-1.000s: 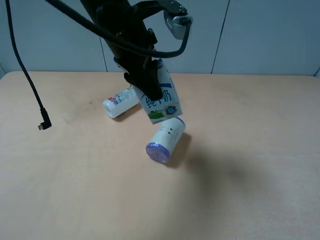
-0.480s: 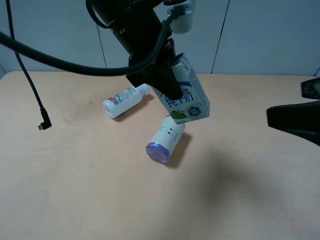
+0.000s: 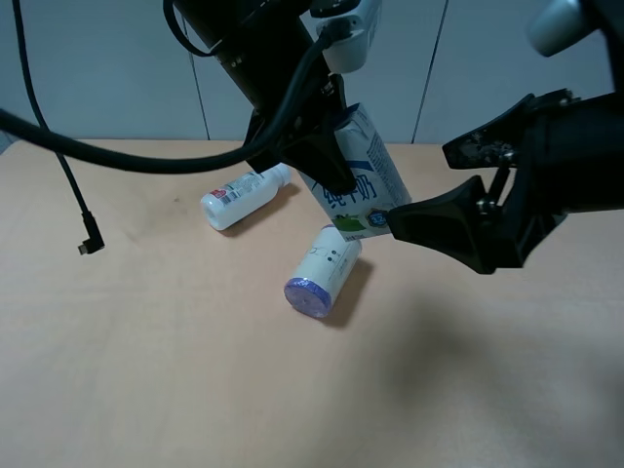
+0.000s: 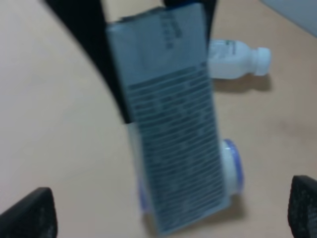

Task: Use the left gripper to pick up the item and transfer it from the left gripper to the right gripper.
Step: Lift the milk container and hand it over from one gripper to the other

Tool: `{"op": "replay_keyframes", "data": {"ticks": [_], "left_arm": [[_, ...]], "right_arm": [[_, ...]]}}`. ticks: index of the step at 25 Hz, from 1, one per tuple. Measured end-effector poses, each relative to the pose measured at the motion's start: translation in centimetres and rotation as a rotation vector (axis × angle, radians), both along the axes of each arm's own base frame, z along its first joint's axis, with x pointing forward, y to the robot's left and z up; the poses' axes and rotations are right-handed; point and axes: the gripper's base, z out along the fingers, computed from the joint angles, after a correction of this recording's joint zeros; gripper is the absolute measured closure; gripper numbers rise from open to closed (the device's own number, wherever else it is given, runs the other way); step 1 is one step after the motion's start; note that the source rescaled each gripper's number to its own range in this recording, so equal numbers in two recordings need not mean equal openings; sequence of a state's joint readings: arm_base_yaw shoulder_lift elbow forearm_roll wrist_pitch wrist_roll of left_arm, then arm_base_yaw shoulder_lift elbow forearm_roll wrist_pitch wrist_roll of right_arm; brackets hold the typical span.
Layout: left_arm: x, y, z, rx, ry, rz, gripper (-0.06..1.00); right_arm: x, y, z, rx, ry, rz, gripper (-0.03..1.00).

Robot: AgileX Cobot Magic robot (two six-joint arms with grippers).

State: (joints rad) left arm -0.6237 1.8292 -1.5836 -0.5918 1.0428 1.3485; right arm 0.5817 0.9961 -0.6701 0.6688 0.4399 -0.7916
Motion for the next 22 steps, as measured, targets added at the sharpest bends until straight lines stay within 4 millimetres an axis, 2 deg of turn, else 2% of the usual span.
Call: {"op": "replay_keyframes", "data": {"ticks": [4,10,17,22], "left_arm": [[0.0,0.0,0.0,-0.005,-0.024,-0.032,0.94],[0.0,0.0,0.0,-0.010,-0.046,-0.057,0.94],[0.0,-0.3,0.2,-0.048,-0.055,-0.065,0.94],[0.0,-0.3,0.2,-0.051,-0.055,-0.063,0.94]], "right_arm": [[1.8,1.0,-0.8,-0.051,-0.001,0.011,-0.03],[3.7,2.5,-0.8,-0.087,0.010,0.056,-0.03],[4.7,3.6,-2.8,-0.103,0.088,0.095,-0.03],[4.8,4.0,-3.0,-0.082,0.086,0.118,-0.03]]}}
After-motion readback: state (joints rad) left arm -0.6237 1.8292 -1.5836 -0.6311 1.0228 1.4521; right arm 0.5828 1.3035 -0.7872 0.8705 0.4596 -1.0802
